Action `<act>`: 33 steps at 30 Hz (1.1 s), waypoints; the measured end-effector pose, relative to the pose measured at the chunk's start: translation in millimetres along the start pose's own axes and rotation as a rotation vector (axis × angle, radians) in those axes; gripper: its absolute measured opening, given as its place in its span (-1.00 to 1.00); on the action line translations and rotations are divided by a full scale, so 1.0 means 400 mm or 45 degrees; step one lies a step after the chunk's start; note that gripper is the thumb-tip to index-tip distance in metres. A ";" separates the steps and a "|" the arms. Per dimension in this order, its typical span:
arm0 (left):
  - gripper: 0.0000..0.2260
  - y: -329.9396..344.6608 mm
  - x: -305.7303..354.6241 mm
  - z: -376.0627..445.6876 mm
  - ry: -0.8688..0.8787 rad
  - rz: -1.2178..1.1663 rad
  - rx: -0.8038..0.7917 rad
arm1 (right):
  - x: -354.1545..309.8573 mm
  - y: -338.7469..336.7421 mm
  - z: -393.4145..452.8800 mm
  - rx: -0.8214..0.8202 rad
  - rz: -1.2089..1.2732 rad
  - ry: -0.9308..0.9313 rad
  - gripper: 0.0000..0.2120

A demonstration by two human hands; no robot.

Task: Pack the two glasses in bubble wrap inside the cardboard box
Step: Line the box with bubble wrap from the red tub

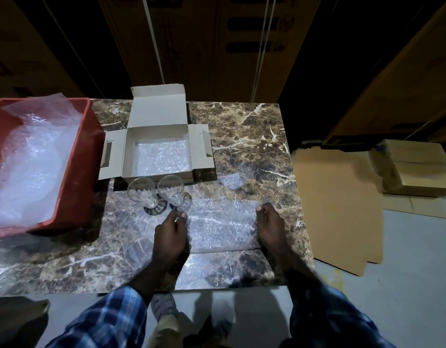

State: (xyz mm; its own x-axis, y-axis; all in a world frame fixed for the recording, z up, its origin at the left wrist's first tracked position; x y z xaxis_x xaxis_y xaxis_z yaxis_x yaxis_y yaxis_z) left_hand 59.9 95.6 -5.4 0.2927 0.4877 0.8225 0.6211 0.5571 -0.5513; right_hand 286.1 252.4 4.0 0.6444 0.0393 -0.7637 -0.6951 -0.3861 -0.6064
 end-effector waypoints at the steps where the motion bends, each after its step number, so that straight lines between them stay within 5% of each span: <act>1: -0.83 0.006 -0.006 0.004 0.006 0.054 0.021 | 0.003 0.007 0.008 -0.007 -0.045 0.004 -0.79; 9: -0.77 0.036 -0.012 0.015 0.093 0.377 0.111 | 0.012 0.028 0.041 -0.039 -0.362 0.040 -0.87; 19: -0.73 0.039 -0.005 0.017 0.028 0.504 0.070 | 0.003 0.040 0.028 -0.008 -0.716 0.055 -0.67; 33: -0.80 0.040 -0.019 0.022 0.146 0.399 0.118 | 0.004 0.038 0.023 0.088 -0.669 0.050 -0.68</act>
State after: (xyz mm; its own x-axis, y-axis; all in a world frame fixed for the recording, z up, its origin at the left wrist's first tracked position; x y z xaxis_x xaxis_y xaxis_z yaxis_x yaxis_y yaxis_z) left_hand 61.1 106.6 -21.5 0.5418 0.5690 0.6186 0.4208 0.4535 -0.7857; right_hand 273.5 255.2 -8.5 0.9220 0.1763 -0.3447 -0.2938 -0.2615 -0.9194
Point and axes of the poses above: each hand's wrist, its own z-axis towards the middle knuckle, its own y-axis out of the palm, x = y × z, the point moved 6 cm from there along z, towards the middle knuckle, and after that the axes turned 4 degrees about -z, right-handed, at the moved point
